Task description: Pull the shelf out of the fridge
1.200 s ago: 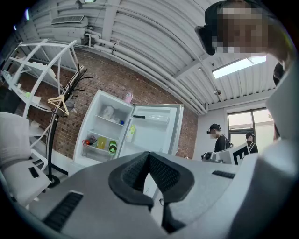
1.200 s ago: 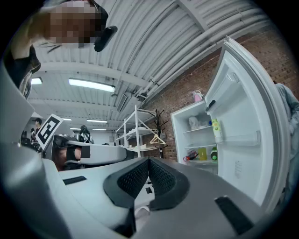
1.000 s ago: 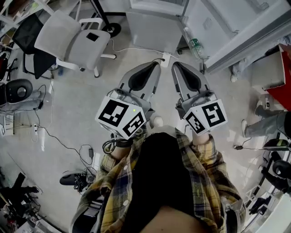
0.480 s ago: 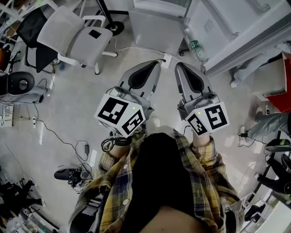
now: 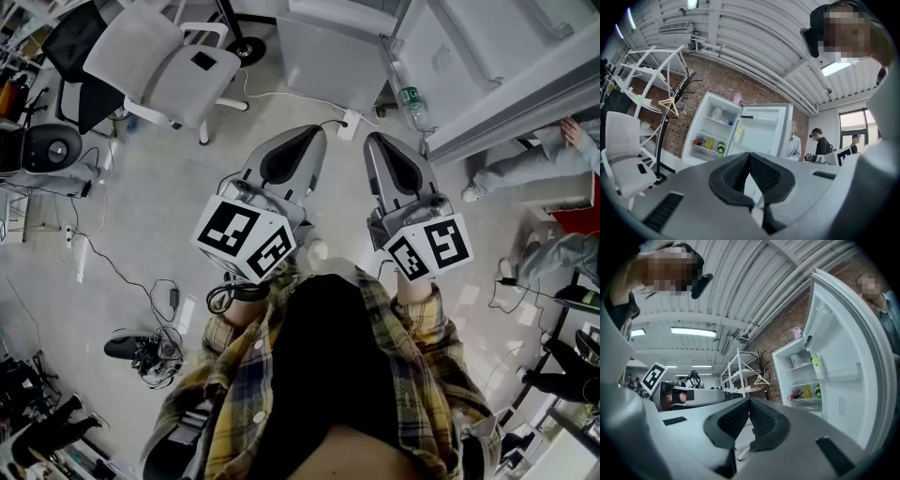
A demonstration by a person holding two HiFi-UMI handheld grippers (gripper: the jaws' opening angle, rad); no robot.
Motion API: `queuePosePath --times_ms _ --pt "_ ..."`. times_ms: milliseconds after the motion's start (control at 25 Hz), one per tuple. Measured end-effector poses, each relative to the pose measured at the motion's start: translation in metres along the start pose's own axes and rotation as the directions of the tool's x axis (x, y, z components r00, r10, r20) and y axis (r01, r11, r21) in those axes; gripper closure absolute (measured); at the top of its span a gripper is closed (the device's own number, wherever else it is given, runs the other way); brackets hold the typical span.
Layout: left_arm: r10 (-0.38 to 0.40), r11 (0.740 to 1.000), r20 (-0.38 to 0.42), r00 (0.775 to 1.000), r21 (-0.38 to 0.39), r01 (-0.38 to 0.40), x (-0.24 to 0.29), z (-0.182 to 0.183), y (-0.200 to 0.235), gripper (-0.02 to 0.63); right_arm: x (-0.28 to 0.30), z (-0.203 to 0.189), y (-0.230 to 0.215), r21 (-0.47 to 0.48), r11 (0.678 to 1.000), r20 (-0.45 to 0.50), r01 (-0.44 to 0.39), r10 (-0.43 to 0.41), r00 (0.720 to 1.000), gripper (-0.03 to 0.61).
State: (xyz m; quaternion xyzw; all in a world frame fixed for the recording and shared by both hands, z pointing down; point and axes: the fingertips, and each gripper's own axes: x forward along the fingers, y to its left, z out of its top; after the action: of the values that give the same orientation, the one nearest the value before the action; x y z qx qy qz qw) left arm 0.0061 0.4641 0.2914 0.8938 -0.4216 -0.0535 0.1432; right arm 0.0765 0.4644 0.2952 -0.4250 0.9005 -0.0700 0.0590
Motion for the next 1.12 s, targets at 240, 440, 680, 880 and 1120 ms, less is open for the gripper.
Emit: queuePosePath --times_ms 240,440,680,880,1120 --pt "0.005 1.000 0.003 1.000 -0.004 -0.005 0.003 0.006 0.020 0.609 0.021 0.000 -0.001 0.015 1.000 -0.002 -0.007 0.007 1.000 0.560" --pt "-0.012 1.000 0.005 1.000 -0.009 0.012 0.014 0.013 0.049 0.609 0.050 -0.001 -0.004 0.001 1.000 -0.002 0.004 -0.004 1.000 0.560" --pt "-0.047 0.999 0.001 0.999 -0.011 0.047 0.030 0.030 0.093 0.610 0.099 0.000 -0.010 0.003 0.999 0.008 0.039 -0.039 0.999 0.560" --pt "-0.085 0.996 -0.009 0.996 0.001 0.085 0.047 0.046 0.133 0.609 0.143 0.003 -0.020 0.003 0.996 0.028 0.085 -0.085 0.996 0.560" --pt "-0.119 0.993 -0.032 0.992 0.007 0.120 0.058 0.063 0.180 0.611 0.193 0.002 -0.018 0.009 0.993 0.037 0.119 -0.120 0.992 0.560"
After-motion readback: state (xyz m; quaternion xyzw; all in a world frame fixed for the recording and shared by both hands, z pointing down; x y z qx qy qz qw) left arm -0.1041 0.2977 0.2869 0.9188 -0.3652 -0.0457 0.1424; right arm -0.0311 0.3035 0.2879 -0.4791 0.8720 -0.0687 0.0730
